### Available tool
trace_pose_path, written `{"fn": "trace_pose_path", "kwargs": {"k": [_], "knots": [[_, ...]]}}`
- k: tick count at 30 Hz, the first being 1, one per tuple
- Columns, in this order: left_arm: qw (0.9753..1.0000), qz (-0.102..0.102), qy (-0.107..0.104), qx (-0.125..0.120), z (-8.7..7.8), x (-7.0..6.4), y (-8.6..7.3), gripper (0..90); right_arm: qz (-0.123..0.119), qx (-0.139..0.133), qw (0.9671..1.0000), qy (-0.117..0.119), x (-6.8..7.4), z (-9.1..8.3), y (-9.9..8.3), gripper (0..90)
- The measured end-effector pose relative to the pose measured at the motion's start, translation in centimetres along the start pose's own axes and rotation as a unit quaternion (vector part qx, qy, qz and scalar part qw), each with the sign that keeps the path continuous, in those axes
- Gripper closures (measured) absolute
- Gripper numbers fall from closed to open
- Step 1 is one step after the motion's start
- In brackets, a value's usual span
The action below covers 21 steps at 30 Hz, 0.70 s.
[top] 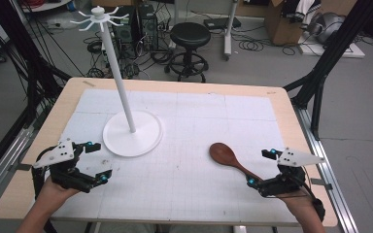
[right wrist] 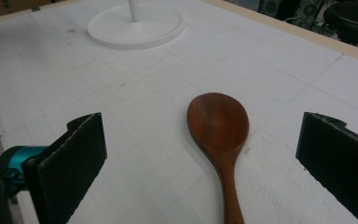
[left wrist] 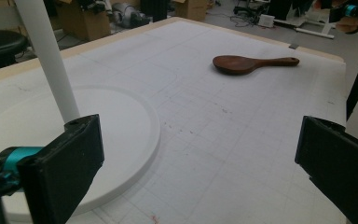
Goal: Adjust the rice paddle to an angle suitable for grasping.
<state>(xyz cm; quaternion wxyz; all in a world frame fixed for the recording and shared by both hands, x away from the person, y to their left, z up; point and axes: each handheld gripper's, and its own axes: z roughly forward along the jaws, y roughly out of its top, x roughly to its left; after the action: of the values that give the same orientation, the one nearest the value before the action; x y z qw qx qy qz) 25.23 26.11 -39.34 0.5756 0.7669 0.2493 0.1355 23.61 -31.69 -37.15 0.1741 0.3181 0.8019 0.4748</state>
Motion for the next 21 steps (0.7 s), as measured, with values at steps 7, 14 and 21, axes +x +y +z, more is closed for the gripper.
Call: {"fn": "trace_pose_path", "kwargs": {"k": [7,14,21], "knots": [[1.0,-0.001,-0.002,0.0,0.0,0.0,0.0,1.7,0.003,0.012,0.9998,-0.012,-0.8,-1.6,-0.2,0.7],[1.0,-0.001,-0.003,0.003,0.0,0.0,-0.1,1.7,-0.005,0.022,0.9997,0.0,-1.2,-2.8,0.2,0.7],[1.0,-0.001,0.0,0.006,0.1,0.0,-0.1,1.7,-0.026,0.068,0.9974,0.0,-1.7,-3.5,0.4,0.7]]}}
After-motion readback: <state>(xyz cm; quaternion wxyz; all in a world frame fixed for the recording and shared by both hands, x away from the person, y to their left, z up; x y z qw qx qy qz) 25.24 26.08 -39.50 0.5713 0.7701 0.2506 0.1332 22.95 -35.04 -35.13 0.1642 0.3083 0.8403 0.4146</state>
